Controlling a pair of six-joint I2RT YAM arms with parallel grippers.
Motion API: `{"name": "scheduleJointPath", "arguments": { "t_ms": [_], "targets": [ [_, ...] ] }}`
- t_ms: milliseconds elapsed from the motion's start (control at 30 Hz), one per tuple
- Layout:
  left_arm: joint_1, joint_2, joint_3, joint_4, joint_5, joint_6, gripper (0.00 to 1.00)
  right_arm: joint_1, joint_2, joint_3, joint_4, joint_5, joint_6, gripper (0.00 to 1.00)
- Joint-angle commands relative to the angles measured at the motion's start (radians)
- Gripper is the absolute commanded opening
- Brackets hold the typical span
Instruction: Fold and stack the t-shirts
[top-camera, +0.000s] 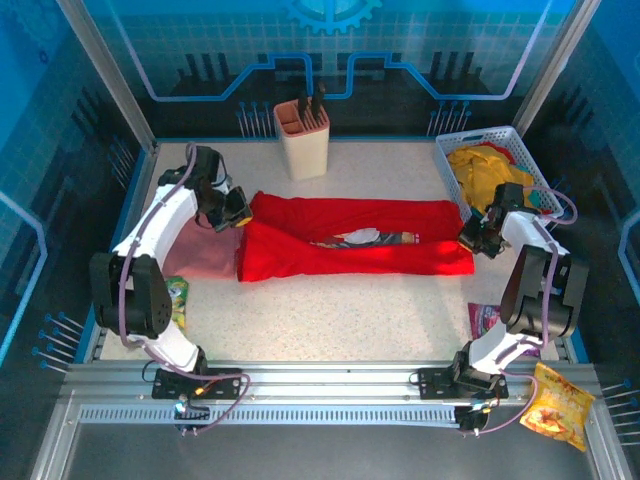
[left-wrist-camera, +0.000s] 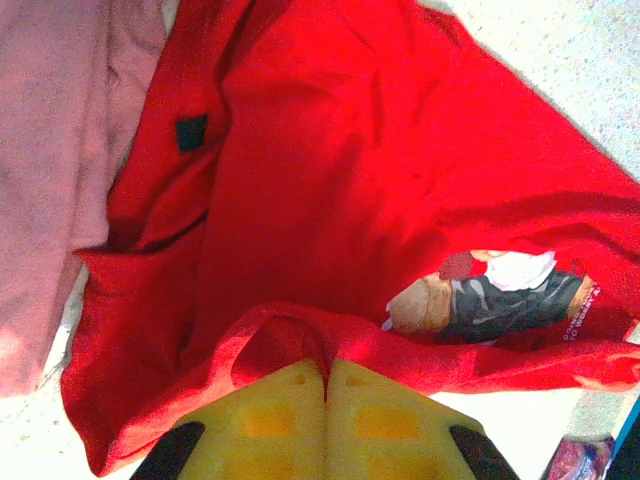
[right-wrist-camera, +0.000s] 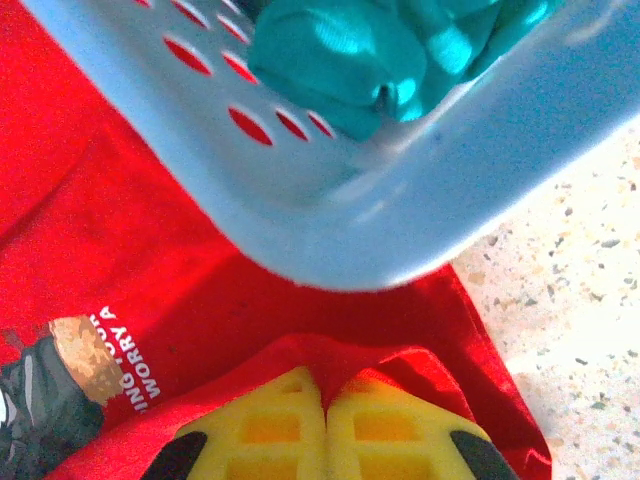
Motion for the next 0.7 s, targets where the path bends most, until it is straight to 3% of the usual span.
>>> {"name": "scheduleJointPath", "arguments": {
  "t_ms": [0,500,633,667],
  "targets": [
    [0.01,0.047,0.052,0.004,0.019,0.03,0.0,0.012,0.035,0.025,0.035,0.005,0.029,0.0],
    [0.012,0.183,0.16,-0.007,-0.039,0.023,0.0,0.019,0.076,0.03,0.089,-0.003,0.056,0.0],
    [0.012,0.246,0.21,0.007,-0.041,0.015,0.0,0.021,0.087,0.03,0.101,-0.003,0.067,0.06],
    [0.012,0.267,0.223,0.014,-0.042,0.012,0.04,0.022,0.089,0.028,0.102,-0.003,0.07,0.1]
  ]
}}
